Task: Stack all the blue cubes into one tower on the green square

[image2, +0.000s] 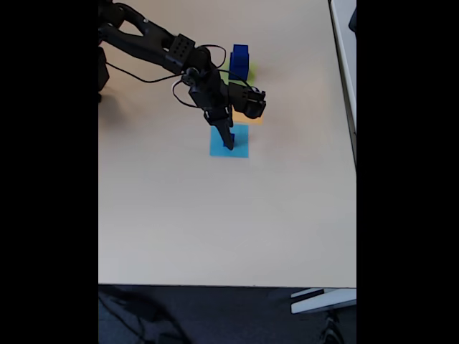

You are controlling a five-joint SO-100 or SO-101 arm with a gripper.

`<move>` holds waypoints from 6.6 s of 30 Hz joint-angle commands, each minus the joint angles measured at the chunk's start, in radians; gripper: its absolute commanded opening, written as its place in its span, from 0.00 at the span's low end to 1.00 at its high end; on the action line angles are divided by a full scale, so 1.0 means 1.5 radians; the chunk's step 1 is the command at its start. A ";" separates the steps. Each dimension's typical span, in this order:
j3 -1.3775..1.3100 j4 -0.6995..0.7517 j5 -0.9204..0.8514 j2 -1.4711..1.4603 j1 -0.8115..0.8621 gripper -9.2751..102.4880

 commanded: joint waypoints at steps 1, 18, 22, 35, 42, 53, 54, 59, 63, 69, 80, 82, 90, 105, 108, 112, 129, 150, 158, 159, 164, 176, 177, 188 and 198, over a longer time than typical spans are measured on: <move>-0.034 -0.013 -0.007 0.049 0.007 0.38; -0.112 -0.004 0.168 0.000 -0.026 0.44; -0.114 -0.012 0.227 -0.008 -0.030 0.44; -0.132 -0.010 0.272 -0.017 -0.030 0.39; -0.129 0.007 0.301 -0.021 -0.020 0.40; -0.089 0.039 0.329 0.000 -0.009 0.39; -0.089 0.039 0.329 0.000 -0.008 0.39; -0.089 0.046 0.325 -0.002 -0.005 0.38; -0.093 0.047 0.317 -0.002 0.001 0.37; -0.095 0.054 0.316 -0.006 0.006 0.37; -0.103 0.069 0.332 -0.010 0.013 0.37; -0.105 0.064 0.330 -0.012 0.015 0.38; -0.116 0.061 0.323 -0.021 0.022 0.37; -0.134 0.056 0.316 -0.043 0.026 0.34; -0.137 0.055 0.312 -0.043 0.027 0.34; -0.140 0.051 0.304 -0.045 0.030 0.34; -0.146 0.042 0.296 -0.051 0.032 0.32; -0.133 0.051 0.321 -0.048 0.027 0.30; -0.131 0.053 0.329 -0.048 0.022 0.31; -0.131 0.053 0.329 -0.048 0.022 0.31; -0.131 0.052 0.335 -0.052 0.017 0.31; -0.133 0.046 0.340 -0.058 0.011 0.30; -0.133 0.046 0.337 -0.058 0.012 0.29; -0.134 0.047 0.329 -0.057 0.015 0.23; -0.133 0.047 0.331 -0.058 0.017 0.14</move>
